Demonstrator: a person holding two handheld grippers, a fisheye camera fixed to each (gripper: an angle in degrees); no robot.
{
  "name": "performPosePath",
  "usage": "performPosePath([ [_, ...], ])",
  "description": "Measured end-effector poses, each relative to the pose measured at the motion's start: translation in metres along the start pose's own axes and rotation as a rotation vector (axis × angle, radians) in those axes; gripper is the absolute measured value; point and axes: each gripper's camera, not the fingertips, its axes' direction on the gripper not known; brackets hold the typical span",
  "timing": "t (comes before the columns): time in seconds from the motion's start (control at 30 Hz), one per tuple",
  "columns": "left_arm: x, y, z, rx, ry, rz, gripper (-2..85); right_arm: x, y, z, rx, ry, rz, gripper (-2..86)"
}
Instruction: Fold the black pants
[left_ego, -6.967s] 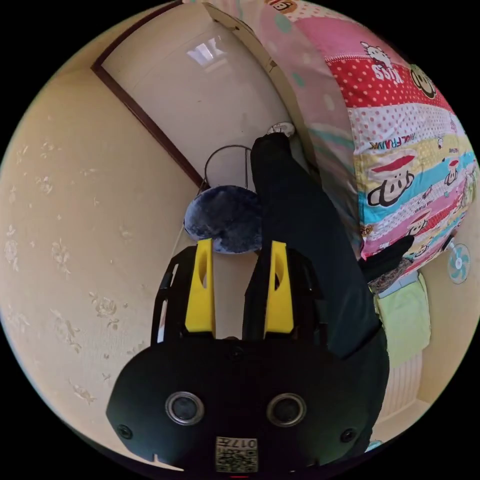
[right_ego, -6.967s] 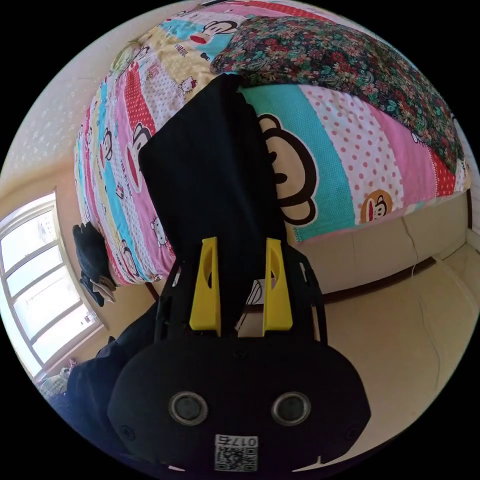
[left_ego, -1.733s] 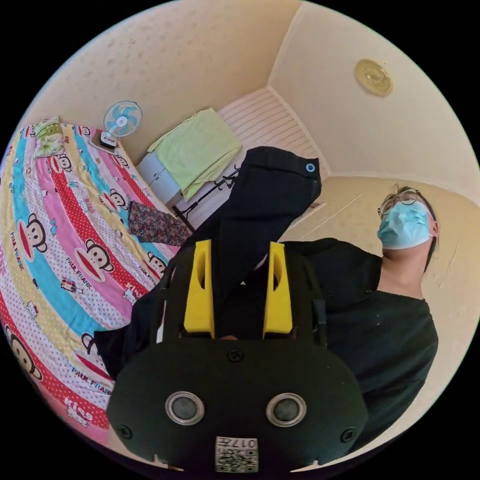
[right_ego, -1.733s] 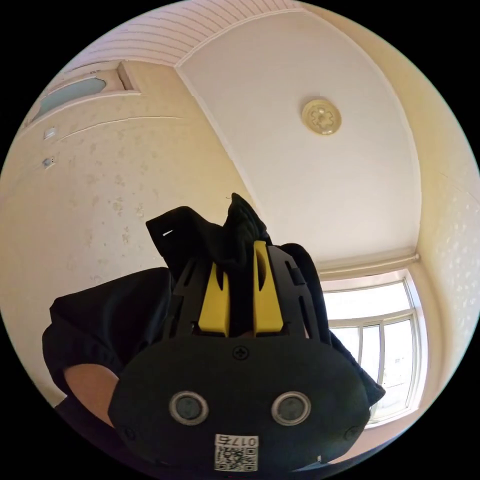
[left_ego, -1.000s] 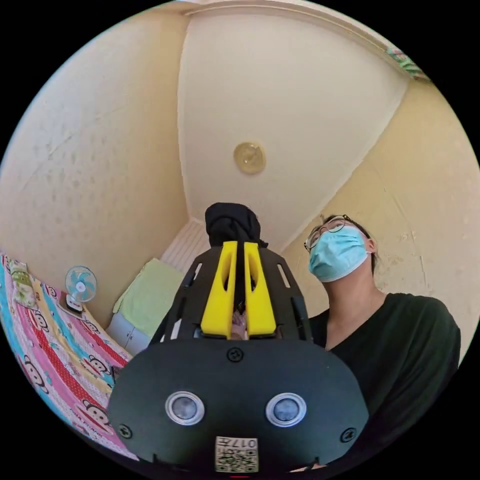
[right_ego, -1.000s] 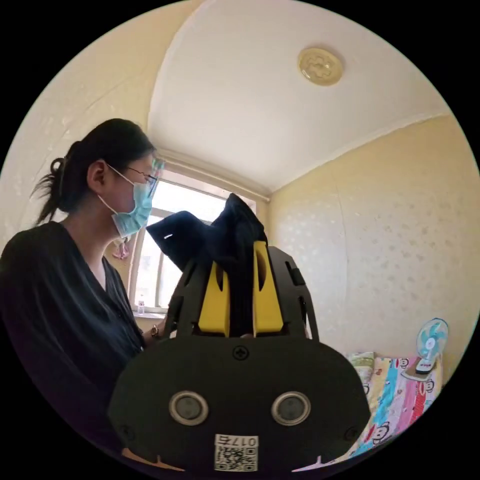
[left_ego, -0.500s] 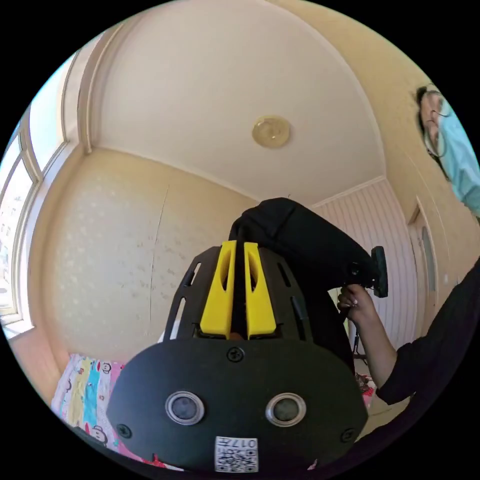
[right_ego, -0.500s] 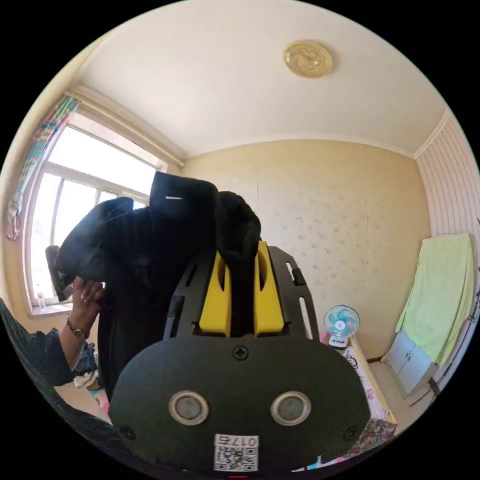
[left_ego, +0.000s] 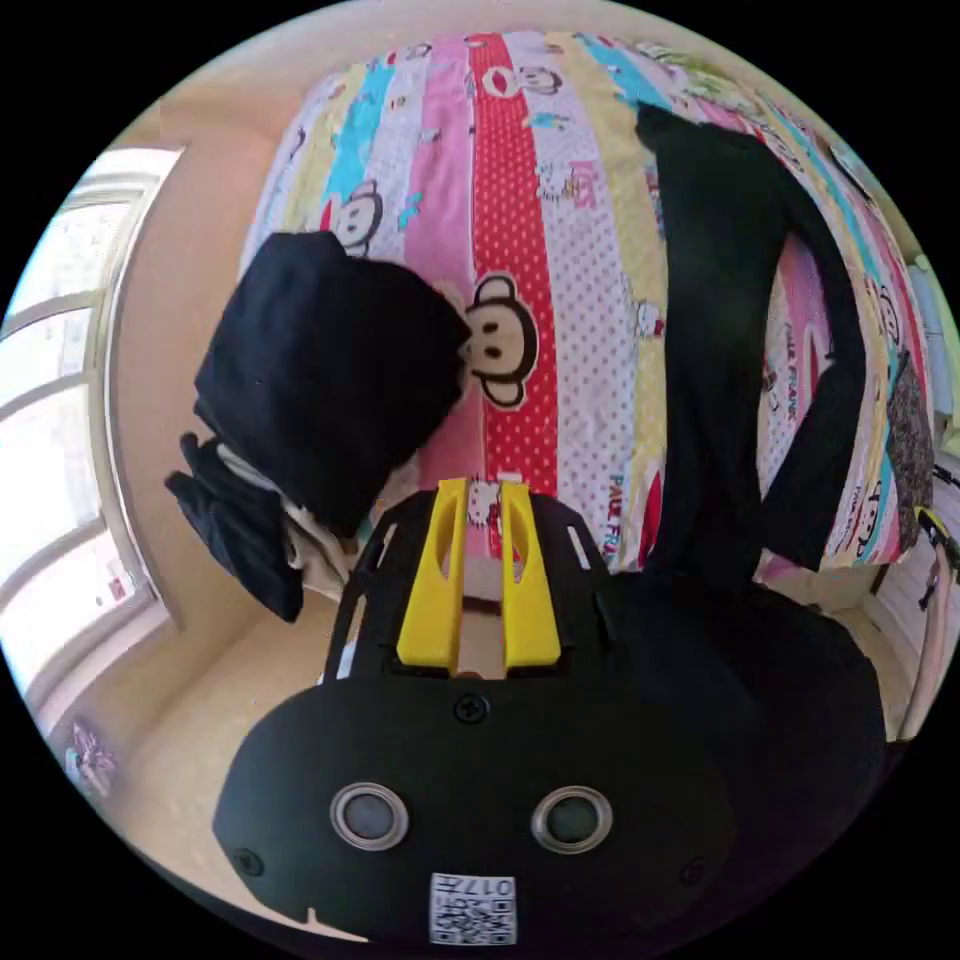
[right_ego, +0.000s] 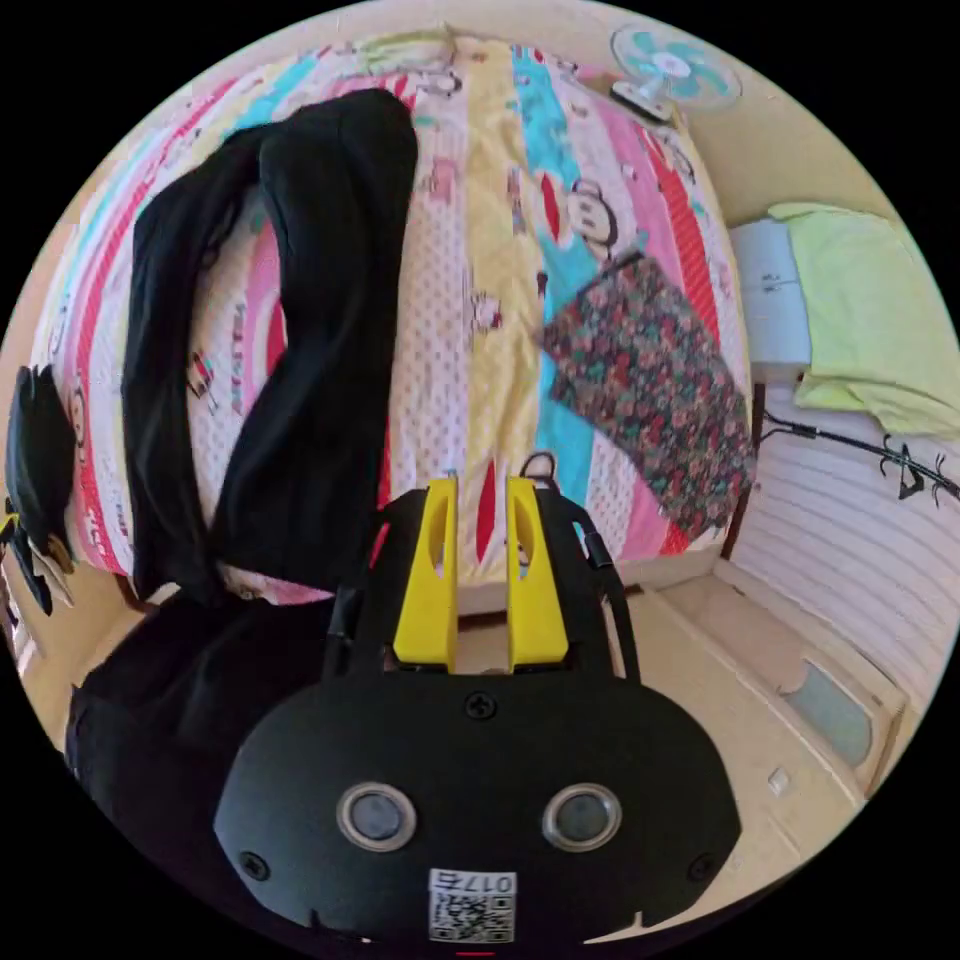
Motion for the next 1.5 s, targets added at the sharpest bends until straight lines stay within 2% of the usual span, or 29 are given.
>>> performPosePath([
  [0.07, -0.018, 0.065, 0.132, -0.253, 0.148, -0.118, 3.7, 0.01, 0.037, 0.108, -0.255, -0.044, 0.047, 7.8],
  [0.1, -0.021, 0.087, 0.16, -0.31, 0.19, -0.154, 2.9, 0.013, 0.075, 0.165, -0.387, -0.098, 0.067, 7.6],
  [0.17, -0.032, 0.191, 0.249, -0.534, 0.347, -0.344, 0.4, 0.014, 0.142, 0.231, -0.551, -0.2, 0.12, 7.1],
  [0.23, -0.032, 0.273, 0.293, -0.709, 0.422, -0.484, -0.4, 0.014, 0.213, 0.275, -0.707, -0.346, 0.23, 5.6],
  [0.3, -0.029, 0.341, 0.315, -0.904, 0.422, -0.608, -0.6, 0.014, 0.302, 0.309, -0.901, -0.562, 0.49, 4.5],
  [0.33, -0.03, 0.375, 0.318, -1.008, 0.419, -0.702, -0.6, 0.013, 0.32, 0.314, -0.936, -0.618, 0.565, 4.3],
  [0.4, -0.036, 0.398, 0.312, -1.012, 0.528, -0.854, -0.5, 0.011, 0.358, 0.319, -0.964, -0.868, 0.838, 3.9],
  [0.47, -0.054, 0.386, 0.296, -0.872, 0.745, -1.092, -0.5, 0.016, 0.351, 0.313, -0.869, -1.045, 1.008, 3.6],
  [0.5, -0.058, 0.376, 0.291, -0.817, 0.804, -1.137, -0.5, 0.021, 0.329, 0.306, -0.776, -1.157, 1.07, 3.5],
  [0.53, -0.064, 0.345, 0.277, -0.686, 0.924, -1.179, -0.5, 0.024, 0.314, 0.302, -0.729, -1.212, 1.083, 3.4],
  [0.6, -0.068, 0.281, 0.246, -0.503, 1.056, -1.12, -0.5, 0.039, 0.227, 0.272, -0.55, -1.368, 0.977, 3.3],
  [0.63, -0.065, 0.232, 0.214, -0.405, 1.085, -1.011, -0.5, 0.044, 0.2, 0.259, -0.507, -1.378, 0.903, 3.3],
  [0.67, -0.057, 0.183, 0.175, -0.325, 1.059, -0.864, -0.5, 0.052, 0.142, 0.226, -0.422, -1.349, 0.706, 3.3],
  [0.7, -0.05, 0.16, 0.152, -0.289, 1.026, -0.783, -0.5, 0.056, 0.089, 0.184, -0.346, -1.259, 0.503, 3.4],
  [0.73, -0.032, 0.12, 0.106, -0.218, 0.942, -0.624, -0.5, 0.057, 0.065, 0.161, -0.309, -1.2, 0.406, 3.5],
  [0.77, -0.007, 0.089, 0.059, -0.145, 0.852, -0.469, -0.5, 0.055, 0.026, 0.112, -0.233, -1.063, 0.231, 3.6],
  [0.8, 0.008, 0.077, 0.037, -0.109, 0.811, -0.398, -0.5, 0.048, -0.004, 0.064, -0.152, -0.911, 0.077, 3.9],
  [0.87, 0.075, 0.051, -0.031, 0.006, 0.687, -0.139, -0.5, 0.033, -0.03, 0.006, -0.049, -0.732, -0.097, 4.5],
  [0.9, 0.093, 0.049, -0.043, 0.033, 0.663, -0.078, -0.5, 0.022, -0.04, -0.022, 0.004, -0.657, -0.181, 5.0],
  [0.97, 0.16, 0.054, -0.072, 0.119, 0.615, 0.115, -0.5, 0.008, -0.046, -0.048, 0.07, -0.588, -0.253, 6.0],
  [1.07, 0.222, 0.07, -0.07, 0.124, 0.623, 0.228, -0.3, -0.012, -0.043, -0.051, 0.15, -0.604, -0.276, 7.5],
  [1.23, 0.271, 0.106, -0.029, -0.028, 0.556, 0.252, -0.1, -0.04, -0.023, 0.015, 0.095, -0.621, -0.195, 10.3],
  [1.27, 0.271, 0.119, -0.02, -0.048, 0.537, 0.247, -0.1, -0.046, -0.015, 0.036, 0.058, -0.653, -0.198, 10.7],
  [1.37, 0.253, 0.143, 0.008, -0.107, 0.492, 0.185, -0.1, -0.038, 0.018, 0.052, 0.179, -0.707, -0.194, 9.6],
  [1.4, 0.247, 0.148, 0.014, -0.12, 0.493, 0.159, -0.1, -0.033, 0.029, 0.057, 0.175, -0.784, -0.233, 7.0],
  [1.5, 0.217, 0.17, 0.038, -0.145, 0.571, 0.018, -0.1, -0.001, 0.061, 0.063, 0.239, -0.935, -0.276, 3.9],
])
